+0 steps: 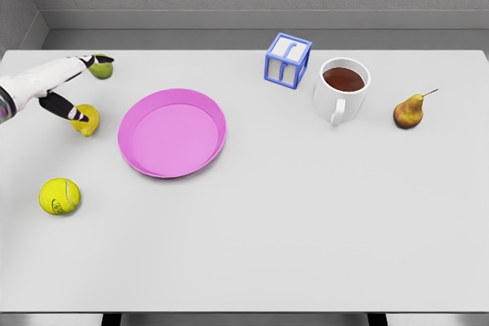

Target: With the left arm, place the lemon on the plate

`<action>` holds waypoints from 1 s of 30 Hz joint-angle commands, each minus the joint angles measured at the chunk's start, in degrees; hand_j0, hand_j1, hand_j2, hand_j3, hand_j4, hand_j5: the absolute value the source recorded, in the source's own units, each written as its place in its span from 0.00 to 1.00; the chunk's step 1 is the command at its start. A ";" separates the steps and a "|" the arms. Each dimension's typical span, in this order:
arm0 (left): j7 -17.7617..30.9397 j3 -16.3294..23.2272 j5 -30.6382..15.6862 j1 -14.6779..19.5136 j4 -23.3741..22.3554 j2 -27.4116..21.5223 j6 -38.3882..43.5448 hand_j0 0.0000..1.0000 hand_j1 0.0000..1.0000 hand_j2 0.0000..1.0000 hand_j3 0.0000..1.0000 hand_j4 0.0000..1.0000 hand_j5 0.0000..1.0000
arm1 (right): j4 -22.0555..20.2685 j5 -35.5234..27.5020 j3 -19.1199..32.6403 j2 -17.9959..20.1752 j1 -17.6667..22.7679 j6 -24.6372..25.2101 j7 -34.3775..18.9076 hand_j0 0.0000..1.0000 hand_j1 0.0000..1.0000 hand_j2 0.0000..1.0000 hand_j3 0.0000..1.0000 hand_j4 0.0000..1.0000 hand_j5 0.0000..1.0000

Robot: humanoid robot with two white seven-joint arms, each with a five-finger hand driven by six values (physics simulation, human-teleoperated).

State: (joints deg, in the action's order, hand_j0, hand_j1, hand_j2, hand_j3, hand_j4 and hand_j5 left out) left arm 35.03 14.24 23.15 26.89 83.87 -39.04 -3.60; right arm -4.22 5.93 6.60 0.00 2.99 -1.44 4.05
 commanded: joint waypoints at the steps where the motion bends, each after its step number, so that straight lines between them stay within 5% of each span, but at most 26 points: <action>1: -0.03 -0.09 -0.21 0.00 0.15 -0.07 0.00 1.00 1.00 1.00 1.00 1.00 1.00 | 0.00 -0.30 0.17 0.00 0.00 -0.06 -0.01 1.00 1.00 1.00 1.00 1.00 1.00; 4: -0.03 0.00 1.19 0.00 0.07 -0.16 0.09 1.00 1.00 1.00 1.00 1.00 1.00 | 0.00 -0.21 0.17 0.00 0.00 0.03 -0.01 1.00 1.00 1.00 1.00 1.00 1.00; 6: -0.03 0.09 8.05 -1.76 -0.37 0.63 0.18 1.00 1.00 1.00 1.00 1.00 1.00 | 0.00 -0.21 0.17 0.00 0.00 0.03 -0.01 1.00 1.00 1.00 1.00 1.00 1.00; 10: -0.03 0.00 9.02 -2.90 1.82 0.20 0.35 1.00 1.00 1.00 1.00 1.00 1.00 | 0.00 -0.21 0.17 0.00 0.00 0.03 -0.01 1.00 1.00 1.00 1.00 1.00 1.00; 15: -0.03 1.14 9.28 -3.60 4.02 -4.46 0.35 1.00 1.00 1.00 1.00 1.00 1.00 | 0.00 -0.21 0.17 0.00 0.00 0.03 -0.01 1.00 1.00 1.00 1.00 1.00 1.00; 17: -0.03 4.13 8.41 -2.90 3.58 -12.90 0.18 1.00 1.00 1.00 1.00 1.00 1.00 | 0.00 -0.30 0.17 0.00 0.00 0.03 -0.01 1.00 1.00 1.00 1.00 1.00 1.00; 20: -0.03 4.31 8.58 -2.81 3.32 -14.04 0.00 1.00 1.00 1.00 1.00 1.00 1.00 | 0.00 -0.21 0.17 0.00 0.00 0.03 -0.01 1.00 1.00 1.00 1.00 1.00 1.00; 23: -0.03 4.92 8.67 -1.59 3.14 -13.26 -0.09 1.00 1.00 1.00 1.00 1.00 1.00 | 0.00 -0.21 0.17 0.00 0.09 0.03 -0.01 1.00 1.00 1.00 1.00 1.00 1.00; 26: -0.03 8.61 9.37 2.46 -1.34 -5.00 -0.17 1.00 1.00 1.00 1.00 1.00 1.00 | 0.00 -0.21 0.17 0.00 0.00 0.03 -0.01 1.00 1.00 1.00 1.00 1.00 1.00; 30: -0.03 9.84 9.46 2.64 -1.60 -4.38 -0.53 1.00 1.00 1.00 1.00 1.00 1.00 | 0.00 -0.21 0.17 0.00 0.00 -0.06 -0.01 1.00 1.00 1.00 1.00 1.00 1.00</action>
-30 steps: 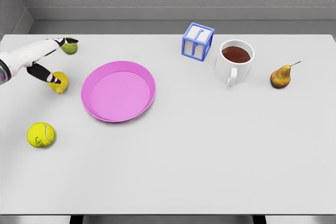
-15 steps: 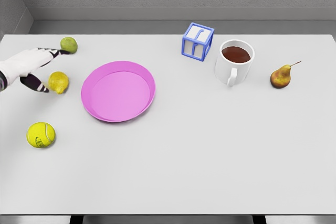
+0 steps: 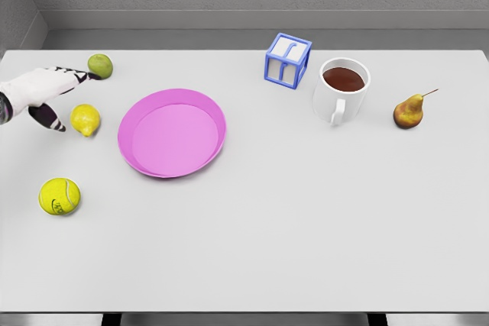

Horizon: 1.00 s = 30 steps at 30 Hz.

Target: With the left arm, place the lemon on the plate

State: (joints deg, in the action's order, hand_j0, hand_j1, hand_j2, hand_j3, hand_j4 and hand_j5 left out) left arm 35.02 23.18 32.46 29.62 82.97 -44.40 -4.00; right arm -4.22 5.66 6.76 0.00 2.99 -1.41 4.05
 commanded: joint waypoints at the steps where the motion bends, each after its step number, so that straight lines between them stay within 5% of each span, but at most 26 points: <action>1: -0.02 1.60 0.15 0.09 -0.71 1.16 -0.13 1.00 1.00 1.00 1.00 1.00 1.00 | 0.00 0.05 0.01 0.00 0.09 0.01 0.00 1.00 1.00 1.00 1.00 1.00 1.00; 5: -0.02 2.57 3.40 0.00 -0.88 2.57 -0.13 1.00 1.00 1.00 1.00 1.00 1.00 | 0.00 0.06 0.01 0.00 0.00 0.01 0.00 1.00 1.00 1.00 1.00 1.00 1.00; 30: -0.02 5.38 5.16 2.20 -8.18 5.38 -0.13 1.00 1.00 1.00 1.00 1.00 1.00 | 0.00 -0.03 0.01 0.00 0.09 0.01 0.00 1.00 1.00 1.00 1.00 1.00 1.00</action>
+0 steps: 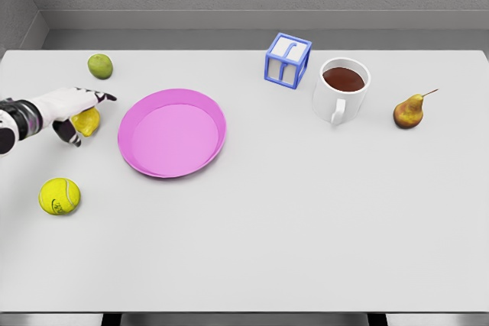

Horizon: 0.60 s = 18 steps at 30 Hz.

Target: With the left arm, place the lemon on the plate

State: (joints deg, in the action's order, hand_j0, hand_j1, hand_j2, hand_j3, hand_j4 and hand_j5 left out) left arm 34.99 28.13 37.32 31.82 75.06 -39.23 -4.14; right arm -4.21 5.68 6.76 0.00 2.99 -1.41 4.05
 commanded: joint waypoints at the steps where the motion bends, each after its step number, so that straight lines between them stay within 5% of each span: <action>1: 0.01 0.43 1.44 0.00 -0.26 0.21 0.01 1.00 1.00 1.00 1.00 1.00 1.00 | 0.00 0.04 0.01 0.00 0.09 0.00 0.00 1.00 1.00 1.00 1.00 1.00 1.00; 9: 0.01 0.43 2.41 0.18 0.26 -0.50 -0.25 1.00 1.00 1.00 1.00 1.00 1.00 | 0.00 0.04 0.01 0.00 0.00 0.00 0.00 1.00 1.00 1.00 1.00 1.00 1.00; 18: 0.01 0.26 -0.84 0.26 0.44 -0.50 -4.65 0.65 0.65 0.65 0.65 0.65 0.65 | 0.00 -0.05 0.01 0.00 0.00 0.00 0.00 1.00 1.00 1.00 1.00 1.00 1.00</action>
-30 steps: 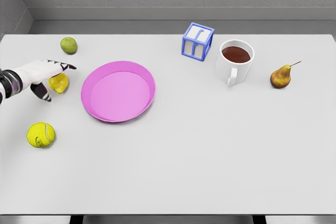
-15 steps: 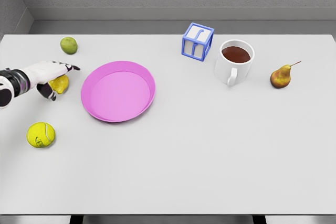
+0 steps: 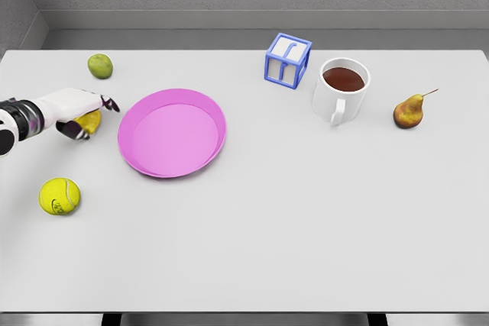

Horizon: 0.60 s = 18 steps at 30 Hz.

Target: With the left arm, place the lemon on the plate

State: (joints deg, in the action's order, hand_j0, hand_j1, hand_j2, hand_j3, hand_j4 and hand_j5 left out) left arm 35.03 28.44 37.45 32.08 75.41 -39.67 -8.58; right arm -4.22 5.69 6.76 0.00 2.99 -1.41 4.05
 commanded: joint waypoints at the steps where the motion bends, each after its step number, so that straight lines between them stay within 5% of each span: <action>1: -0.03 -0.05 -1.06 0.09 0.00 -0.05 -0.21 0.65 0.65 0.65 0.65 0.65 0.65 | 0.00 0.02 0.01 0.00 0.00 0.00 0.00 1.00 1.00 1.00 1.00 1.00 1.00; 4: -0.03 -0.14 -3.07 0.09 0.08 -0.05 -0.21 0.54 0.54 0.54 0.54 0.54 0.54 | 0.00 0.02 0.01 0.00 0.00 0.00 0.00 1.00 1.00 1.00 1.00 1.00 1.00; 18: -0.03 -2.42 -4.05 1.58 -0.09 -0.58 -0.21 0.54 0.54 0.54 0.54 0.54 0.54 | 0.00 0.02 0.01 0.00 0.00 0.00 0.00 1.00 1.00 1.00 1.00 1.00 1.00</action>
State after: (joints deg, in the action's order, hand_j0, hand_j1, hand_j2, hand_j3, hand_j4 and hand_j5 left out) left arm 35.03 26.57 33.45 33.57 75.37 -40.12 -8.82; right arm -4.22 5.68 6.76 0.00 2.99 -1.41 4.05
